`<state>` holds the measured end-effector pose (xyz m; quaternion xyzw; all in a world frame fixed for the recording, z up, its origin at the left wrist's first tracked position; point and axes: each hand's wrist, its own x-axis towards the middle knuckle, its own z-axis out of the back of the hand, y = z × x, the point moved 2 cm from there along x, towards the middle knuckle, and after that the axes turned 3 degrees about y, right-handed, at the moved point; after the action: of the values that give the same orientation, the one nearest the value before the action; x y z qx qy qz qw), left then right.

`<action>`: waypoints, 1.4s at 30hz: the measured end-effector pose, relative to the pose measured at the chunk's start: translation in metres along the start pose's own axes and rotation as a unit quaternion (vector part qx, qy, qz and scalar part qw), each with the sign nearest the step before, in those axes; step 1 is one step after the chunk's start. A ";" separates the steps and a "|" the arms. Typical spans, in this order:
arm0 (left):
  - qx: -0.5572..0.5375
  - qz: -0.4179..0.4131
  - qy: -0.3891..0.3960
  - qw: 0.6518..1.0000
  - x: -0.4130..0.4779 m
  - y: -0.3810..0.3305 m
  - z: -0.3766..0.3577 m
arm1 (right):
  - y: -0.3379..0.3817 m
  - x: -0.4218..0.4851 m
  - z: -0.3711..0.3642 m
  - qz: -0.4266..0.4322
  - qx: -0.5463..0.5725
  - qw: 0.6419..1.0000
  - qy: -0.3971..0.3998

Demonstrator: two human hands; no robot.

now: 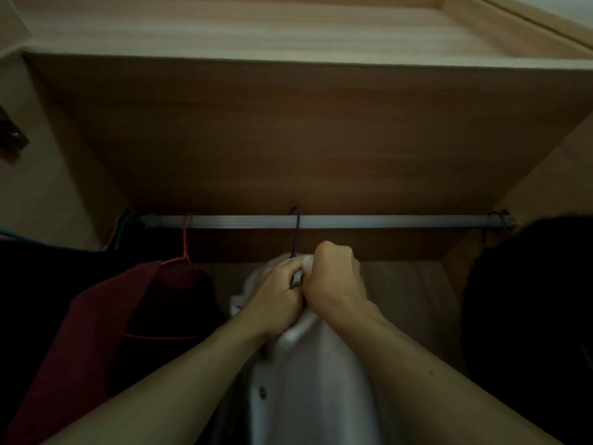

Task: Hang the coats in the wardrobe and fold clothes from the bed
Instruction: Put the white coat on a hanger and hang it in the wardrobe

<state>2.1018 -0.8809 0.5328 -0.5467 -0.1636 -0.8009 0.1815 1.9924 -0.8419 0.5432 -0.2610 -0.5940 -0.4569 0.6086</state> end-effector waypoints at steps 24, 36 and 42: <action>0.046 -0.007 -0.049 0.998 -0.098 -0.052 0.008 | -0.013 -0.125 0.025 0.158 0.081 0.983 0.045; 0.126 -0.077 -0.120 0.982 -0.115 -0.072 0.018 | -0.006 -0.121 0.061 0.151 0.042 0.988 0.012; 0.194 -0.085 -0.135 0.968 -0.127 -0.070 0.029 | -0.002 -0.128 0.050 0.165 -0.048 0.983 0.061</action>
<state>2.1356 -0.7914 0.4200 -0.5881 -0.3850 -0.6850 0.1918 1.9819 -0.7682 0.4271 -0.3557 -0.4819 -0.3929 0.6978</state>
